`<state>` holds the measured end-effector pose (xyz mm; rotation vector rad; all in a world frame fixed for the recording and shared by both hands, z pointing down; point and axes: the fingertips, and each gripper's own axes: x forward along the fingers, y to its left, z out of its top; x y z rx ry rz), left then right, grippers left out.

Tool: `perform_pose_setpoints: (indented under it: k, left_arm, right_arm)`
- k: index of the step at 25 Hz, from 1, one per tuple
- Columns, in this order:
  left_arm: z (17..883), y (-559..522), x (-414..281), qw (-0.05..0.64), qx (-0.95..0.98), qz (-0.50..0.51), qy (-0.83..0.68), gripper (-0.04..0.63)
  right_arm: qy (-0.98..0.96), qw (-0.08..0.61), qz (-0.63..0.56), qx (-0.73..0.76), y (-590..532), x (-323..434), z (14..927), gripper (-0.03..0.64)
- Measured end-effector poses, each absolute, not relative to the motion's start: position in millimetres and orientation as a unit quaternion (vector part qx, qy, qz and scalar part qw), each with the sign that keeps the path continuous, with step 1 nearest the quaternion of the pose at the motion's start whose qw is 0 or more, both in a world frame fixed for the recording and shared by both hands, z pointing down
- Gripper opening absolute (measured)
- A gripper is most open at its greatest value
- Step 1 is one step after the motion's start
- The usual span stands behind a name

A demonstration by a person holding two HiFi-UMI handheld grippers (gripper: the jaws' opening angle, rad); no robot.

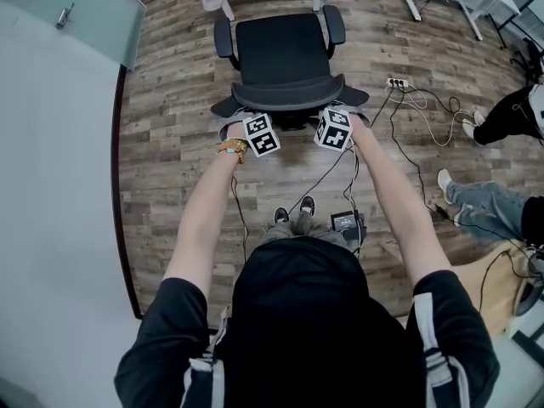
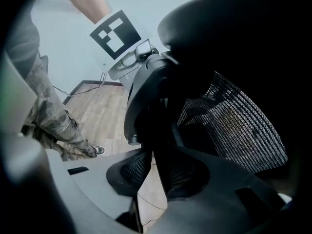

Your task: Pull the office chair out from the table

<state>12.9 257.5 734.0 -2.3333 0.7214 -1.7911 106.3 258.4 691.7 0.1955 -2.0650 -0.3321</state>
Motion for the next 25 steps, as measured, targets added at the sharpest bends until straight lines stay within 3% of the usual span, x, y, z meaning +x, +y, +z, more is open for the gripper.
perform_pose_setpoints:
  k: [17, 22, 25]
  left_arm:
    - [719.2, 242.5, -2.2, 0.129, -0.781, -0.555, 0.254, 0.112]
    - [705.1, 243.3, -5.3, 0.081, -0.807, -0.506, 0.294, 0.158]
    - [689.2, 245.9, -2.1, 0.087, -0.816, -0.481, 0.310, 0.160]
  right_arm:
    - [-0.856, 0.482, -0.146, 0.113, 247.6, 92.0, 682.2, 0.077]
    - [-0.867, 0.465, -0.118, 0.135, 243.2, 92.7, 675.0, 0.104]
    - [-0.880, 0.438, -0.097, 0.158, 240.8, 92.2, 660.6, 0.103]
